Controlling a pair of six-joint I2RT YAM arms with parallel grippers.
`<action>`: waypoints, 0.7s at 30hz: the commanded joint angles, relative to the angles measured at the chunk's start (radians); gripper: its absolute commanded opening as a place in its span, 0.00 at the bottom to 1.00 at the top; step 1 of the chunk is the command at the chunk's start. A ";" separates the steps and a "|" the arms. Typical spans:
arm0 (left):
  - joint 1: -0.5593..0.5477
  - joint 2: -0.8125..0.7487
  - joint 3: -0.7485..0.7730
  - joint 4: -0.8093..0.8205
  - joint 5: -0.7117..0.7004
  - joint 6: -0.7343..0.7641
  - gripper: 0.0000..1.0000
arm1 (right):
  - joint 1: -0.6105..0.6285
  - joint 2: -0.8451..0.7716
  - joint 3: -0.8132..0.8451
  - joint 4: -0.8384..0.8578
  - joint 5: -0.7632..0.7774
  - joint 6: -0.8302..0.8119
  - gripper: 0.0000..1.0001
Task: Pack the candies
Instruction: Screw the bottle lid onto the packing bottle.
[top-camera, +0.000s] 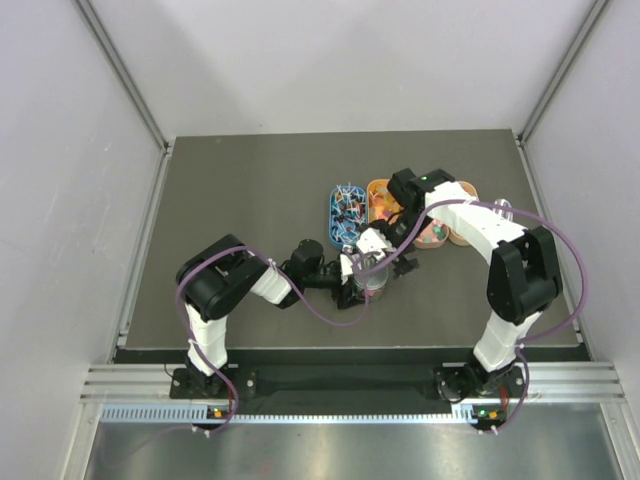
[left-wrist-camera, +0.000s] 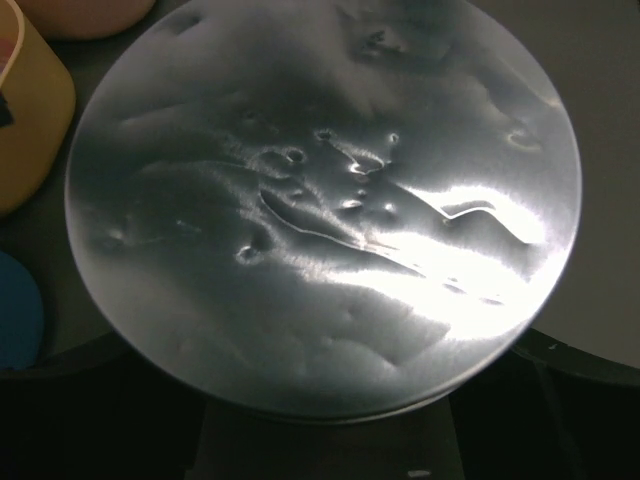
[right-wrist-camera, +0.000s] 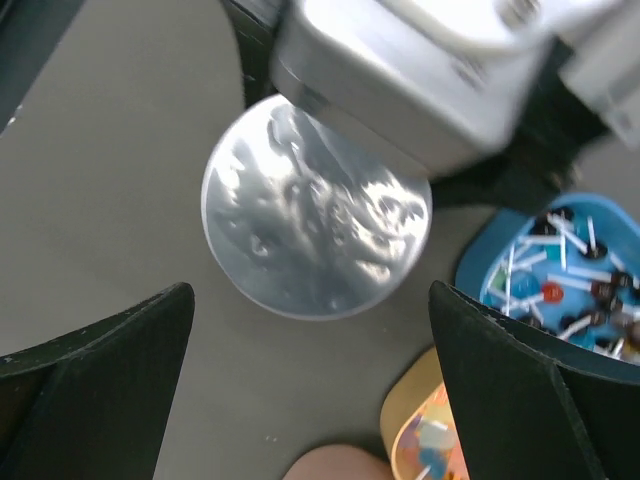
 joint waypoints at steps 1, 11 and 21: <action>0.020 0.032 -0.008 -0.114 -0.042 0.018 0.02 | 0.041 0.000 0.031 -0.141 -0.058 -0.155 1.00; 0.020 0.037 -0.007 -0.114 -0.038 0.012 0.03 | 0.079 0.035 0.061 -0.127 -0.074 -0.132 1.00; 0.019 0.040 -0.007 -0.116 -0.038 0.009 0.03 | 0.085 0.082 0.109 -0.146 -0.083 -0.110 0.84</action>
